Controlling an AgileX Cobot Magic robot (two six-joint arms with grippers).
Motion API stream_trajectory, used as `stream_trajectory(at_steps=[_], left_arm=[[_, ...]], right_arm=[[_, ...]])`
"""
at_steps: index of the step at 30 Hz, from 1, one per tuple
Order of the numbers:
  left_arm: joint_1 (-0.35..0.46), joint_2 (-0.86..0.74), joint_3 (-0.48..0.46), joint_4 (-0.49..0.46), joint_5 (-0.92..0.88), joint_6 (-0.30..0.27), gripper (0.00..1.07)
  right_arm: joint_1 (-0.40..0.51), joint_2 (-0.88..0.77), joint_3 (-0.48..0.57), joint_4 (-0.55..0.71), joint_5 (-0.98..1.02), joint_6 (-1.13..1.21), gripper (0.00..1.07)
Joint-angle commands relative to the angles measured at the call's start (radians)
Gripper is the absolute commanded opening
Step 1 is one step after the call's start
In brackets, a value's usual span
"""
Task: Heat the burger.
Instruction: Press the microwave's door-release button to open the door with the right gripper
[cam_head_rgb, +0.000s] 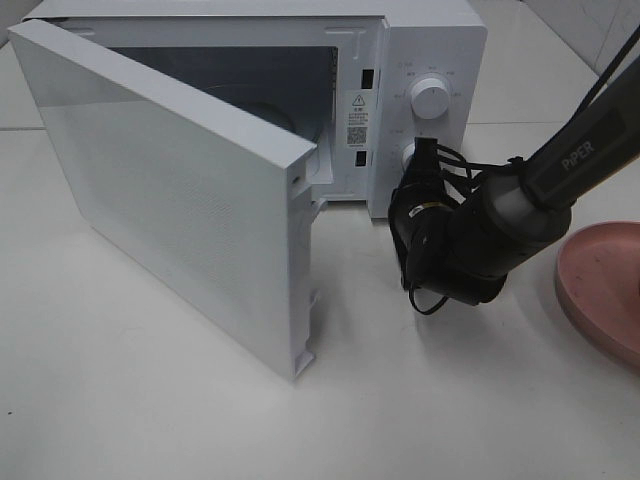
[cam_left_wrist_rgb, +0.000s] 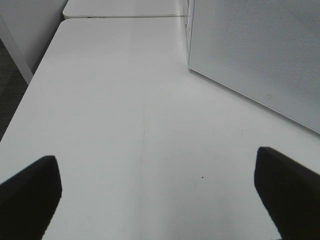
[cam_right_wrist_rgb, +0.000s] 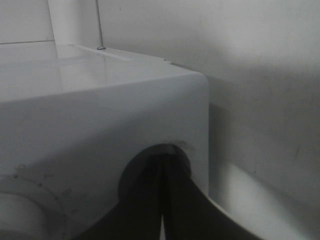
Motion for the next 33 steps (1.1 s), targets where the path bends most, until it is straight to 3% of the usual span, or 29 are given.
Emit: stream_trajectory(at_steps=[1,9,19,33], left_arm=[[-0.005,-0.023,0.003,-0.006,-0.016,-0.001,1.03],[-0.005,-0.023,0.003,-0.006,-0.016,-0.001,1.03],[-0.005,-0.023,0.003,-0.006,-0.016,-0.001,1.03],[-0.005,-0.023,0.003,-0.006,-0.016,-0.001,1.03]], right_arm=[[-0.032,0.013,-0.084,-0.118,-0.12,-0.001,0.02],[-0.032,0.011,-0.083,-0.139,-0.108,-0.001,0.02],[-0.049,0.011,-0.09,-0.13,-0.233,-0.04,0.0],[-0.071,-0.012,-0.087,-0.164,-0.195,-0.036,0.0]])
